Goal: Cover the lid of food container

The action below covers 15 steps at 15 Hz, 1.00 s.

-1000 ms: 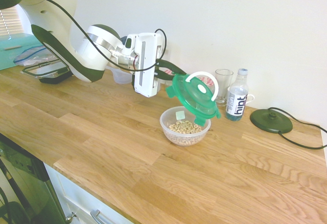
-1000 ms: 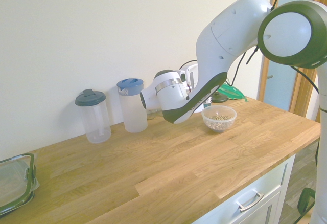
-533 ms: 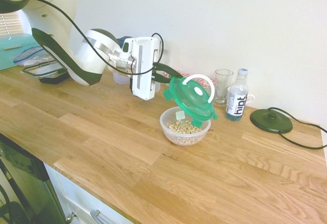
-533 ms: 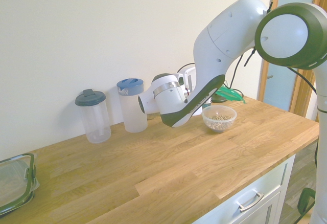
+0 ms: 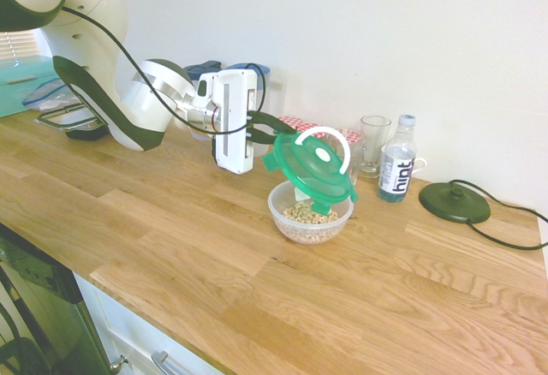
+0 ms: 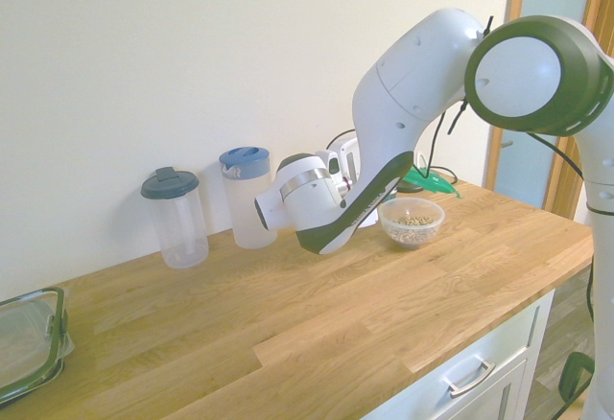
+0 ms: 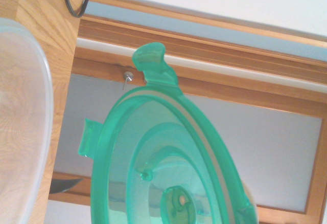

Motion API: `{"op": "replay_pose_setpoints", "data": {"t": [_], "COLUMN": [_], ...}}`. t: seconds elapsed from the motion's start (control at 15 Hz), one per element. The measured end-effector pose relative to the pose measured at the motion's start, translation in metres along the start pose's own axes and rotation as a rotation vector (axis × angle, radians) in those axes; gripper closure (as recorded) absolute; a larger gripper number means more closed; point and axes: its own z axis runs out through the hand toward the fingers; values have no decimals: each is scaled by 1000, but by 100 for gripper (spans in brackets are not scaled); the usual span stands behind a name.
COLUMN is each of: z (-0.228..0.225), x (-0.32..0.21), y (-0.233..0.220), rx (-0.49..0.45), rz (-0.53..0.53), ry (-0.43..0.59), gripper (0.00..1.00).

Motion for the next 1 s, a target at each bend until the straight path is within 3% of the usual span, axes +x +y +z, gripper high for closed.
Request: {"op": "replay_pose_setpoints", "data": {"t": [1.0], "z": [-7], "x": [-19], "y": [-33], "rx": [-15], "rz": [-28], "ry": [37], "gripper": [100]}}
